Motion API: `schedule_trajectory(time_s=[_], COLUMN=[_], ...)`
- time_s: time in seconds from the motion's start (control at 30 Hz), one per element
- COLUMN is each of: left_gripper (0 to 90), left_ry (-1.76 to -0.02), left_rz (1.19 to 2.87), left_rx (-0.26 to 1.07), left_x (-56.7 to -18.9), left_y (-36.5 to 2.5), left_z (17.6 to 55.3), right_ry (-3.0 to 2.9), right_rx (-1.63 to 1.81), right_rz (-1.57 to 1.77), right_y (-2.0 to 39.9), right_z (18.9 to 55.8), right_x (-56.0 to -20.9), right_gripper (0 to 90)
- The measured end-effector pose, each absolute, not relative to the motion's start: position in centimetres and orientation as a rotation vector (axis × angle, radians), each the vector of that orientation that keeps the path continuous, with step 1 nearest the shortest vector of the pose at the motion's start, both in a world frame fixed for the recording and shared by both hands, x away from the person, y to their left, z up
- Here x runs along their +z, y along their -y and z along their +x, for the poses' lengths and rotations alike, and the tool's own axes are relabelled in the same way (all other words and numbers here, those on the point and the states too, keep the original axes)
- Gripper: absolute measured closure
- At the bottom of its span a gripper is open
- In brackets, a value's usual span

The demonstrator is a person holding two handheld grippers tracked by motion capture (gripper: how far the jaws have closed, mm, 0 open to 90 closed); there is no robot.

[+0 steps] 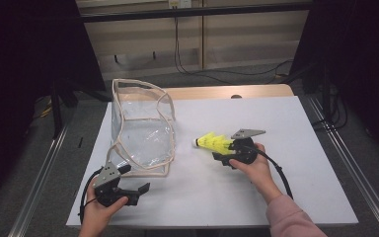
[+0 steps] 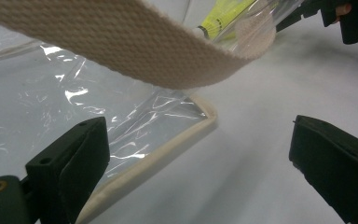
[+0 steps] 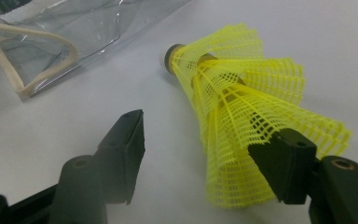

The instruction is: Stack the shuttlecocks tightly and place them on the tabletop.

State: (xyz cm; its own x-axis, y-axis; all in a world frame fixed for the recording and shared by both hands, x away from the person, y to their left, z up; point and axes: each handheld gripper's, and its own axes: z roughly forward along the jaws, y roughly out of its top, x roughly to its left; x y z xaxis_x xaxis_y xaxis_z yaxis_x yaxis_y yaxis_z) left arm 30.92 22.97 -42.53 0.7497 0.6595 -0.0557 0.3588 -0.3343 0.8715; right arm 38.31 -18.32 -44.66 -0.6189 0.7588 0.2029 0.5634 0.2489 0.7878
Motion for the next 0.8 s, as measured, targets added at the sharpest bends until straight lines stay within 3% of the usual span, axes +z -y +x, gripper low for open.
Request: schedule_trajectory(time_s=[0.57,0.8], left_gripper=[5.0,5.0], left_ry=[-0.775,-0.776], left_rz=[1.951,1.952], left_rx=[0.377,0.375], left_x=[-42.5,-42.5], left_y=[-23.0,-23.0], left_z=[30.9,30.9], right_ry=[-2.269,-2.272], right_rx=[1.298,1.322], right_rz=[1.275,1.287], right_y=[17.0,16.6], right_z=[39.1,39.2], right_x=[-44.9,-45.1], right_gripper=[37.0,32.0])
